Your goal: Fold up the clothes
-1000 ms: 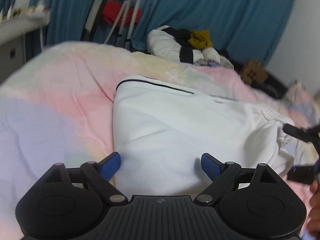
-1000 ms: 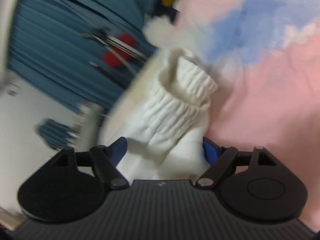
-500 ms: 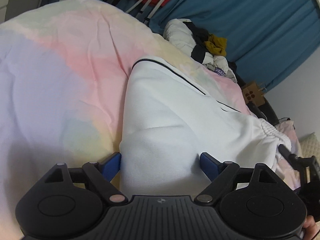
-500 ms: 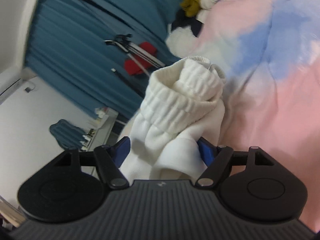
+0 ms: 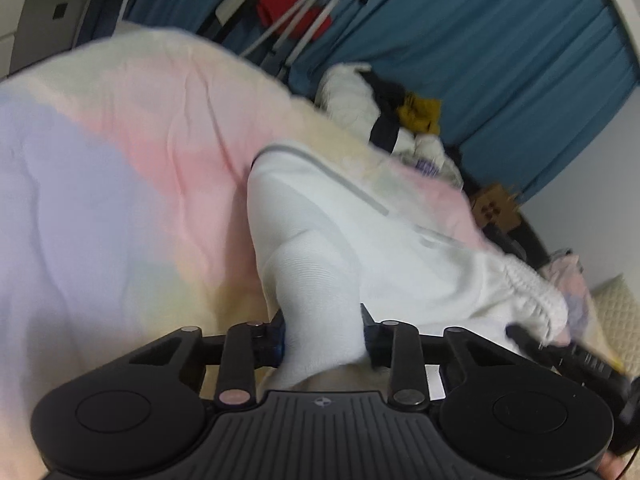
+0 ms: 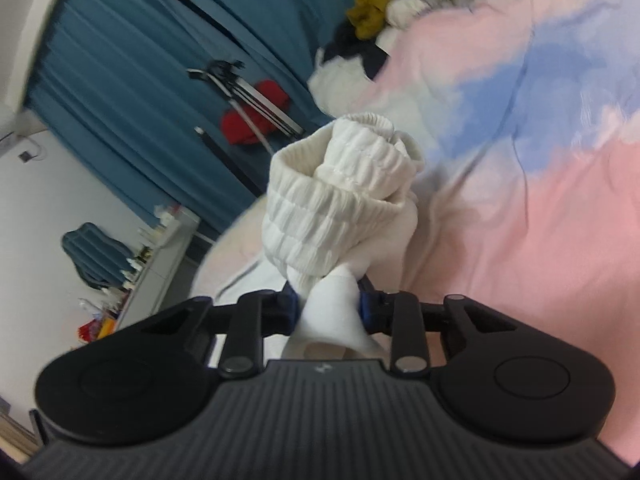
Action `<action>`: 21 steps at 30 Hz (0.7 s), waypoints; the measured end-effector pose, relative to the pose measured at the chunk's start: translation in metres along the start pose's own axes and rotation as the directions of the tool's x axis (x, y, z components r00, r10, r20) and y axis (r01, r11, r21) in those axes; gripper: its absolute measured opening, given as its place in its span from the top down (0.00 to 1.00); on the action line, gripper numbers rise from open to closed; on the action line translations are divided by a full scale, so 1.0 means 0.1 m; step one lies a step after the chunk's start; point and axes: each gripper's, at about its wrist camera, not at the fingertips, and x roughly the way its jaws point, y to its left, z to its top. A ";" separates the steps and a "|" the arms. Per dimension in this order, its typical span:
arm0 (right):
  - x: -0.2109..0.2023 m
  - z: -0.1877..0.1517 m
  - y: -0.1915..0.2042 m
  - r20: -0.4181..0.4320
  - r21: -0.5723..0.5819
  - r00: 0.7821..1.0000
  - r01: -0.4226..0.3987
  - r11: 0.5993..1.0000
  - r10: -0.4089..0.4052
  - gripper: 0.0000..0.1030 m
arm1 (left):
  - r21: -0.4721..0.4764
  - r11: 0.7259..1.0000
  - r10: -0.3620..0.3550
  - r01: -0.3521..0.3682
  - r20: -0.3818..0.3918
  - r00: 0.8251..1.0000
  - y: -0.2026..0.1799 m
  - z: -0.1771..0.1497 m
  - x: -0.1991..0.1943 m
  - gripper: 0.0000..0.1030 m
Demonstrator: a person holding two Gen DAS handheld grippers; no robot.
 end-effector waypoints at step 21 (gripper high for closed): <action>-1.23 2.06 -0.97 0.401 0.086 0.905 0.117 0.989 -0.142 0.72 | 0.230 0.903 -0.348 0.363 -0.105 0.932 -3.66 0.29 2.00 0.69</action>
